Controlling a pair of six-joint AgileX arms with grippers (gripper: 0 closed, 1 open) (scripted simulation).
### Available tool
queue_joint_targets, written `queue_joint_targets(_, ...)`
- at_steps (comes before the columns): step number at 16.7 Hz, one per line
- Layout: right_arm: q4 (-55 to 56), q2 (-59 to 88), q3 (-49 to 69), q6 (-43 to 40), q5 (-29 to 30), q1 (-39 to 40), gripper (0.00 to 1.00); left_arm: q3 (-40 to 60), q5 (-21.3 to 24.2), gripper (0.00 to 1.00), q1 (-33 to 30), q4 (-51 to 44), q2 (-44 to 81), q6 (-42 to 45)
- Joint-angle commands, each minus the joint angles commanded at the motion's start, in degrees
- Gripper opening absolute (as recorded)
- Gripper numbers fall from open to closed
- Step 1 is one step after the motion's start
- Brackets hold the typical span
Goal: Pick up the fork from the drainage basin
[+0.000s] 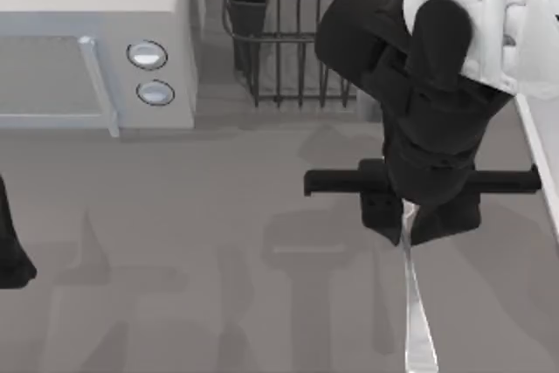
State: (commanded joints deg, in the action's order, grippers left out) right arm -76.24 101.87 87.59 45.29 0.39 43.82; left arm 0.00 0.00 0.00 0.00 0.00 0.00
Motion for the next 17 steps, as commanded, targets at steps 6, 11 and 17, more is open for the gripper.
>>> queue_joint_targets(6,17.05,2.43,-13.3,0.01,-0.25,0.47,0.0,0.0,0.0,1.0,0.0,0.0,0.0,0.0)
queue_joint_targets(11,22.21,3.44,-18.25,0.01,-0.36,0.67,0.0,0.0,0.0,1.0,0.0,0.0,0.0,0.0)
queue_joint_targets(17,22.21,3.44,-18.25,0.01,-0.36,0.67,0.3,0.0,0.0,1.0,0.0,0.0,0.0,0.0)
